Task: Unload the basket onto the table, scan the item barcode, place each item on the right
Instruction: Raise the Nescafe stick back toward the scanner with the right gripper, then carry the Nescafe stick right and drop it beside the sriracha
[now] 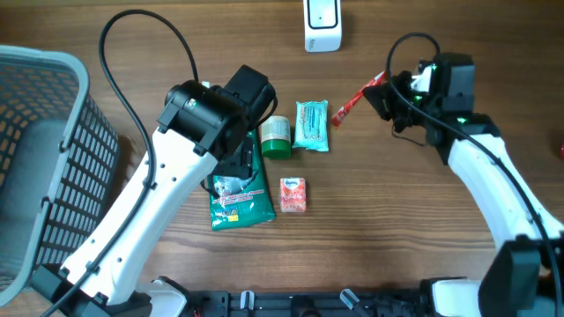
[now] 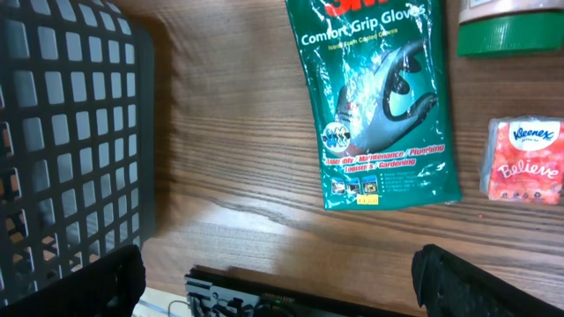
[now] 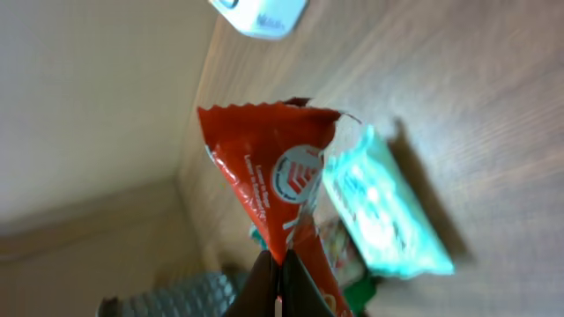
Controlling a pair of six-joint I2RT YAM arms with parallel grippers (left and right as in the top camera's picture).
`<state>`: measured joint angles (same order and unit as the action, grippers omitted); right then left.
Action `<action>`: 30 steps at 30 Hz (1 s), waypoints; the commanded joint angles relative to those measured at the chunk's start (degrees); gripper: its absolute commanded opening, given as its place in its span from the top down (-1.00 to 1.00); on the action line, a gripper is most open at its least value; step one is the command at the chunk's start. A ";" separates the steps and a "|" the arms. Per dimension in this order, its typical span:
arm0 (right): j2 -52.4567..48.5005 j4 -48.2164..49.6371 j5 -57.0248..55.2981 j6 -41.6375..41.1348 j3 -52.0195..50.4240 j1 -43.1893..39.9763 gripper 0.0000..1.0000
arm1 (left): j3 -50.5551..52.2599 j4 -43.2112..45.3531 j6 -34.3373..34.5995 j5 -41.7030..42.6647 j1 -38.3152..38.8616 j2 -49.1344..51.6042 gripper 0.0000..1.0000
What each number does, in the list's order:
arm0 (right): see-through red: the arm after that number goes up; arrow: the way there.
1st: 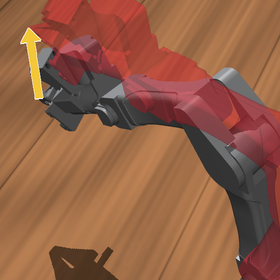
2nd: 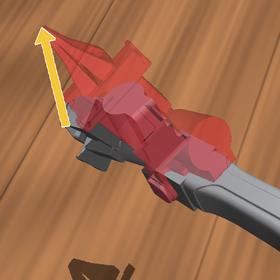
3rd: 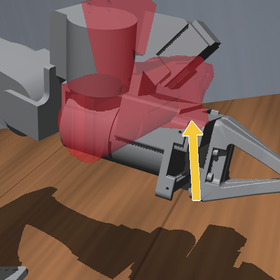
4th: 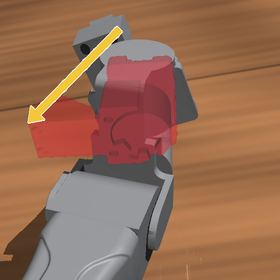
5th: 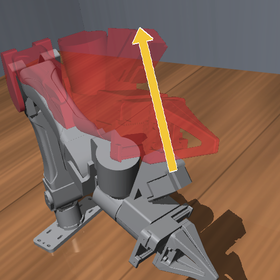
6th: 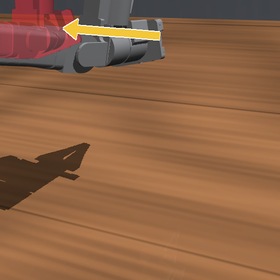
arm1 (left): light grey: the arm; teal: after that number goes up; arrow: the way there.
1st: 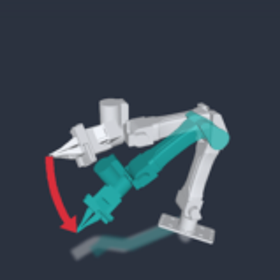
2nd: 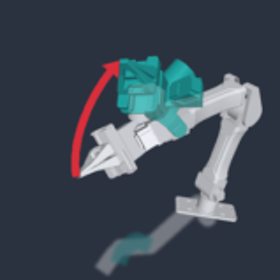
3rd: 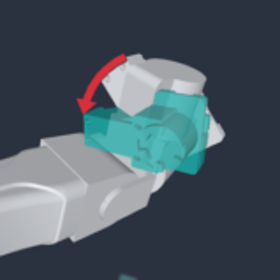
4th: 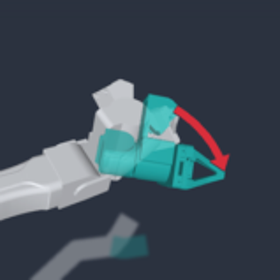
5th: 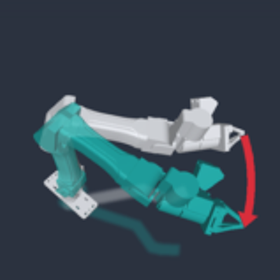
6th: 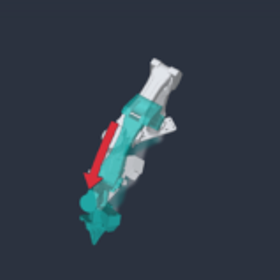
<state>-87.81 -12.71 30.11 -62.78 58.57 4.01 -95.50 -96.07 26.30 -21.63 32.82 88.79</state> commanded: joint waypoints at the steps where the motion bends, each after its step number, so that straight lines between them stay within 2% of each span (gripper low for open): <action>1: -5.16 1.36 -10.73 -0.35 6.05 1.75 0.90 | 0.09 0.04 0.96 -0.96 -0.20 -1.09 -1.00; 5: -13.00 1.36 -18.01 0.90 16.06 3.69 0.90 | 0.09 0.04 0.96 -0.96 -0.20 -1.09 -1.00; 9: -25.49 1.38 -22.93 5.88 32.30 5.51 0.90 | 0.09 0.04 0.98 -0.96 -0.20 -1.09 -1.00; 15: -43.04 -1.66 -27.58 8.90 56.35 7.63 0.90 | 0.09 0.04 0.98 -0.96 -0.20 -1.09 -1.00; 18: -48.35 -3.06 -31.56 10.58 63.78 8.83 0.90 | 0.09 0.04 0.96 -0.96 -0.20 -1.09 -1.00; 24: -49.22 -3.58 -40.09 13.90 64.70 11.02 0.90 | 0.09 0.04 0.98 -0.96 -0.20 -1.09 -1.00; 30: -49.62 -1.44 -40.63 24.65 64.70 11.52 0.90 | 0.09 0.04 0.98 -0.96 -0.20 -1.09 -1.00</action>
<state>-136.09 -14.59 -8.03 -45.30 121.56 15.44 -95.50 -96.03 26.30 -21.63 32.82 88.73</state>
